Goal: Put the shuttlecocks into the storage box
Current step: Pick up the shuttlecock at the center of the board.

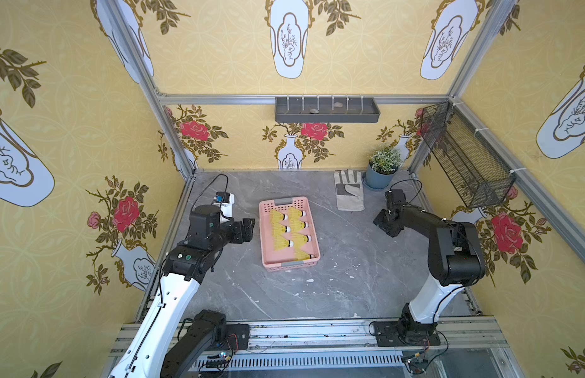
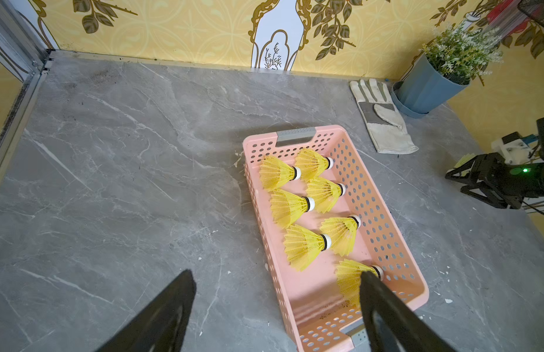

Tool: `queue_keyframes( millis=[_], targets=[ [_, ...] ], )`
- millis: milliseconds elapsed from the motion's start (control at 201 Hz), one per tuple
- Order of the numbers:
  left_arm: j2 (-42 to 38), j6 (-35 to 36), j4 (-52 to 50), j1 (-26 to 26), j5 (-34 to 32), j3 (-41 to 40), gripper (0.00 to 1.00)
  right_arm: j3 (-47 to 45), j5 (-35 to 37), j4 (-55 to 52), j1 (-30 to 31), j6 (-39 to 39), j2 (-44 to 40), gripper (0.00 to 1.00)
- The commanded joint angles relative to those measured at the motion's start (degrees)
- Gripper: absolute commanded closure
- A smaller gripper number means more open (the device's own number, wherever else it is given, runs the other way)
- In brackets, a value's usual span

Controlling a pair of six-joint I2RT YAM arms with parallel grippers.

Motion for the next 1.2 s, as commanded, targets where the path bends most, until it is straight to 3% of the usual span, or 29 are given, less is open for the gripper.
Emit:
queue_keyframes(
  millis=[0,373,528,752,911,1090,1200],
  targets=[
    [-0.12,-0.16,0.81,0.13,0.66,-0.35,0.14,1.13,-0.05,1.08,-1.2,1.25,1.63,0.4],
    [-0.28,-0.16,0.81,0.22,0.66,-0.38,0.13,7.77,2.45,-4.01,-3.66,2.71,8.09,0.4],
    [-0.3,-0.14,0.81,0.16,0.61,-0.42,0.13,9.94,2.81,-5.44,-3.7,1.32,10.18,0.44],
    [-0.31,-0.15,0.8,0.34,0.75,-0.52,0.13,8.83,2.73,-4.94,-3.24,-2.1,9.61,0.71],
    [-0.19,-0.18,0.85,0.35,1.25,-0.52,0.13,6.92,3.33,-3.13,0.2,-8.24,6.39,0.8],
    [0.79,-0.22,1.15,0.4,5.31,-0.52,0.13,5.51,6.84,-2.37,8.15,-16.21,2.68,0.84],
    [1.78,-0.13,1.93,0.47,9.68,-0.61,0.13,3.0,2.72,-0.05,11.82,-20.47,-1.66,0.84]
  ],
)
